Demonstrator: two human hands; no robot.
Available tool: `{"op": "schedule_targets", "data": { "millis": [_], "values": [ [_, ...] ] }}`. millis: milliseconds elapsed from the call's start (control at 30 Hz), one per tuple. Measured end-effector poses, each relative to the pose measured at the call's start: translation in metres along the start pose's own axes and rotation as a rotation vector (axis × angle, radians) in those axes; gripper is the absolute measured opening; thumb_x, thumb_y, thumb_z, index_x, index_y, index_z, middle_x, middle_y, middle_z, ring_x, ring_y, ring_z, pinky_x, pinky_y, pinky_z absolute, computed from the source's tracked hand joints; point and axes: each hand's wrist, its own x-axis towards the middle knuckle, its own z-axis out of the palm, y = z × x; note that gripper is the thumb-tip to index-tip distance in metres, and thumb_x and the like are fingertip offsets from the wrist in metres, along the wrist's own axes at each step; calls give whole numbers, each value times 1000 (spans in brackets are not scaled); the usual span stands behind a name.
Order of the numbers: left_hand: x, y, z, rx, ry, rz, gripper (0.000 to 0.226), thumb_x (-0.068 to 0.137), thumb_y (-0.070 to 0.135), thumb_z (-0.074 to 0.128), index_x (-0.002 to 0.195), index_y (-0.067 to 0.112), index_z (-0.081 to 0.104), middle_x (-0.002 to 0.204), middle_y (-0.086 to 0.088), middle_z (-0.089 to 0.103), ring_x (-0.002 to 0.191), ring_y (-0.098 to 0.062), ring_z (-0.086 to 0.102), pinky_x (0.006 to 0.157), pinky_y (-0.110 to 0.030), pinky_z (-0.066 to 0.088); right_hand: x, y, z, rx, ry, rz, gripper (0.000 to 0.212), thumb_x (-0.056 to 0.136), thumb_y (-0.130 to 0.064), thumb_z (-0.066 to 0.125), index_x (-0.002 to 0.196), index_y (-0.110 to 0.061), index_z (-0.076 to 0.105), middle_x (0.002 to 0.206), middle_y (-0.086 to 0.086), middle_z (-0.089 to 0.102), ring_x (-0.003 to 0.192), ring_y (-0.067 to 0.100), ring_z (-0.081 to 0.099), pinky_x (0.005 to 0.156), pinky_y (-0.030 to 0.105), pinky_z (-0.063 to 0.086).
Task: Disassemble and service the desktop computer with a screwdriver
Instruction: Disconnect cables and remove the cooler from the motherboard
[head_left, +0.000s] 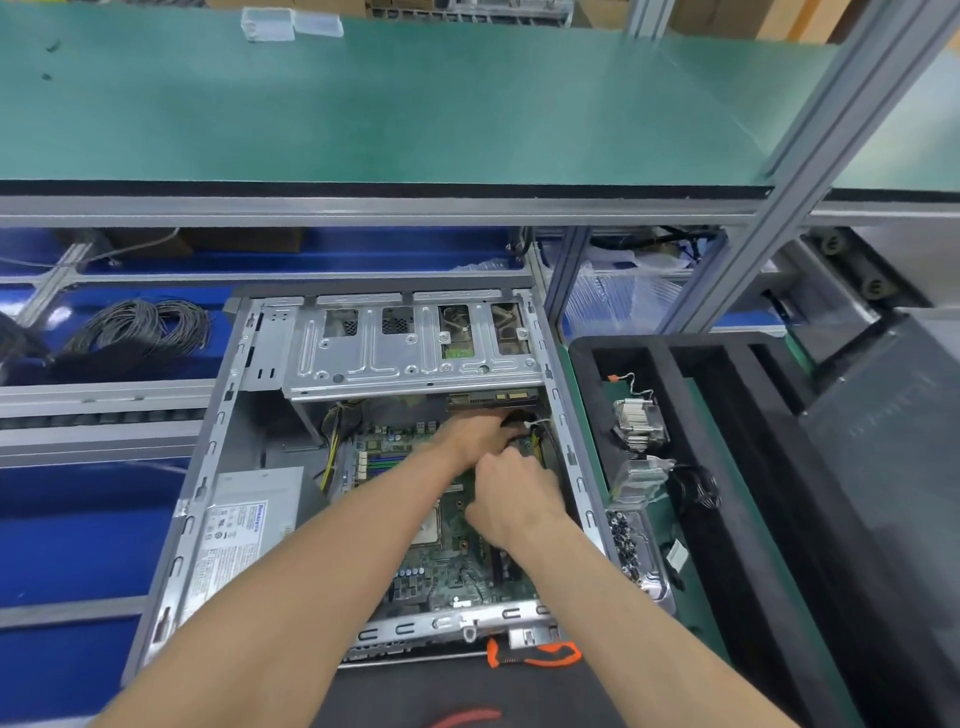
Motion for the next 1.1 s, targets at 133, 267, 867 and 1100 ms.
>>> {"op": "schedule_targets", "data": {
  "millis": [133, 267, 867, 1100],
  "values": [
    [8, 3, 9, -7, 57, -42, 41, 105, 47, 37, 134, 23, 53, 122, -15, 66, 105, -30, 63, 74, -31, 40, 2, 1, 5, 18, -133, 6, 43, 91, -25, 61, 127, -2, 58, 140, 22, 48, 126, 39, 51, 89, 45, 50],
    [12, 3, 13, -54, 84, -111, 31, 105, 36, 41, 118, 16, 60, 118, -17, 67, 95, -28, 60, 73, -29, 37, 5, 1, 7, 8, -199, 7, 56, 92, -29, 60, 139, -1, 48, 156, 22, 31, 141, 43, 33, 101, 52, 46],
    [13, 9, 15, -188, 131, -208, 47, 96, 23, 44, 50, 15, 49, 57, 5, 52, 69, -17, 47, 49, -13, 25, 9, 4, 12, 22, -244, -17, 66, 94, -29, 59, 149, 0, 36, 163, 24, 16, 150, 43, 13, 108, 55, 41],
    [9, 11, 15, -144, 150, -206, 34, 74, 31, 35, 44, 16, 40, 40, 8, 42, 47, -1, 37, 45, -13, 30, 7, 3, 8, 23, -271, -11, 57, 92, -28, 60, 141, -1, 47, 156, 26, 31, 145, 44, 27, 104, 52, 44]
  ]
}}
